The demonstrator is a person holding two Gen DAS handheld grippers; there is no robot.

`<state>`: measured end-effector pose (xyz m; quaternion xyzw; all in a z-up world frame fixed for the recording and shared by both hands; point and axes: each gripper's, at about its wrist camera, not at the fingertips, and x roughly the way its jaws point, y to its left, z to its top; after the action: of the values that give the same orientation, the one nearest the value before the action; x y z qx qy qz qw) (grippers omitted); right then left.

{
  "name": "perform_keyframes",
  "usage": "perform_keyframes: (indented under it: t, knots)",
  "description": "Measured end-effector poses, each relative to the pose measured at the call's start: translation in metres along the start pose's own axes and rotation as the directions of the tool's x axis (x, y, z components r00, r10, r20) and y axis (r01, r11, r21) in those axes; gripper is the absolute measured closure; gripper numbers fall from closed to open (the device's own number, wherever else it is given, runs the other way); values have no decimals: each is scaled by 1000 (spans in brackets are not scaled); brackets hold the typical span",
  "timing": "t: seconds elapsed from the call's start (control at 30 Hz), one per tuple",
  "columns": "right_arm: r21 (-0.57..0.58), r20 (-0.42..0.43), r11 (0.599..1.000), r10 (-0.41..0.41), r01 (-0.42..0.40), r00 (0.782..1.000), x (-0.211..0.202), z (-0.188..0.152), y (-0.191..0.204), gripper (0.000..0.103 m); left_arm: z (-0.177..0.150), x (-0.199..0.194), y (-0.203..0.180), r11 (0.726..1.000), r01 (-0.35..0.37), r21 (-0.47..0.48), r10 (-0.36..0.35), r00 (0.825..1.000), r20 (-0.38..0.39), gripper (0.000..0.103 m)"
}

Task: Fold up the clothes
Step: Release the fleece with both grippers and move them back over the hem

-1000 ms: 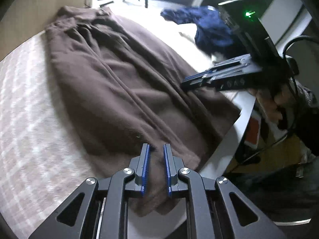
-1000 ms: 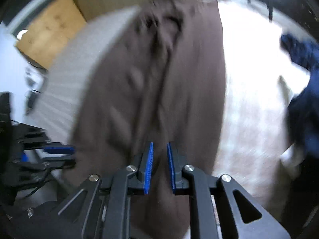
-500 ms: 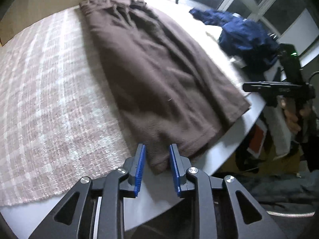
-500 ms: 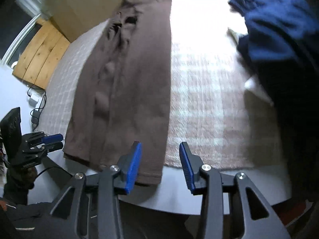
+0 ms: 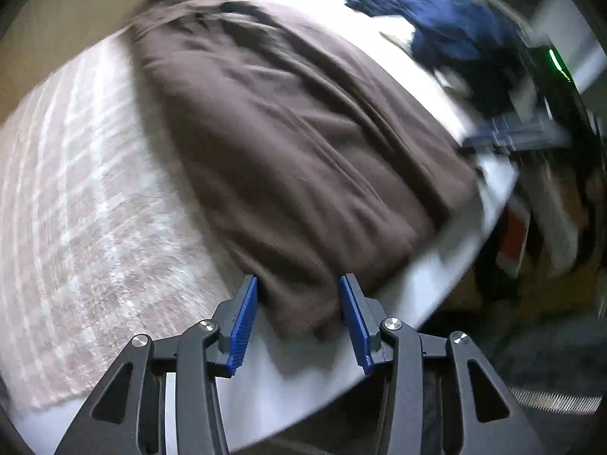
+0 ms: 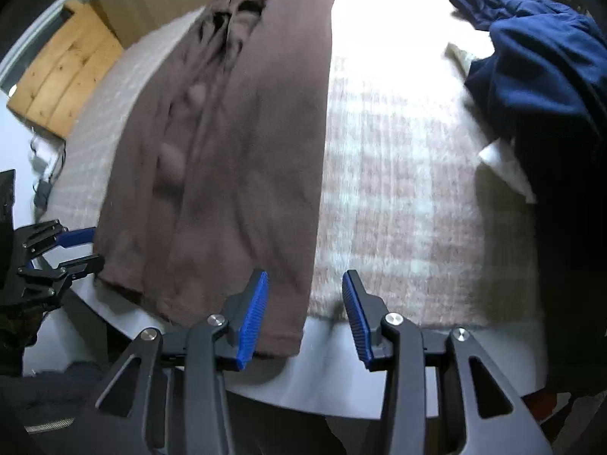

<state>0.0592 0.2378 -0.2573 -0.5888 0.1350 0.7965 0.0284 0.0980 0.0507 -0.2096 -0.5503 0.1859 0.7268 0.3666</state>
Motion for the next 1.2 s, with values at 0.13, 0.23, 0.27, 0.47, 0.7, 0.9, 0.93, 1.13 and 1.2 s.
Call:
perform_keyframes:
  t: [0.13,0.23,0.27,0.47,0.7,0.9,0.93,1.13,1.2]
  knots:
    - [-10,-5,1000,-3,3,1000,-4,-8,0,62,-5,-5,-3,999,-32,38,33,999,-24,61]
    - [55,-1,998,35,-35,999,-5,-11,-10,61,1,-21,22,993,34,-112,-31,999,29,61]
    - [71,1,996,47,-47,999,-5,-12,-12,61,3,-26,30,985,63,-159,-55,997,55,59]
    - [70,5,995,66,-66,998,-3,-20,-8,61,1,-38,55,928,190,-322,-164,981,106,56]
    - [124,60,987,98,-105,993,-21,-20,-15,61,16,-48,57,944,147,-295,-97,979,178,57]
    - [54,41,999,6,-8,999,-9,-20,13,61,13,-5,13,989,-89,-118,94,995,34,58]
    - [43,44,999,-8,6,999,-8,-21,16,61,12,-7,10,989,-107,-104,111,993,33,57]
    - [21,35,999,-27,26,999,-5,-30,28,61,9,-7,20,981,-87,-176,90,996,9,56]
    - [-10,28,1000,-19,19,999,-1,-34,34,61,9,-6,23,978,-65,-197,67,998,6,58]
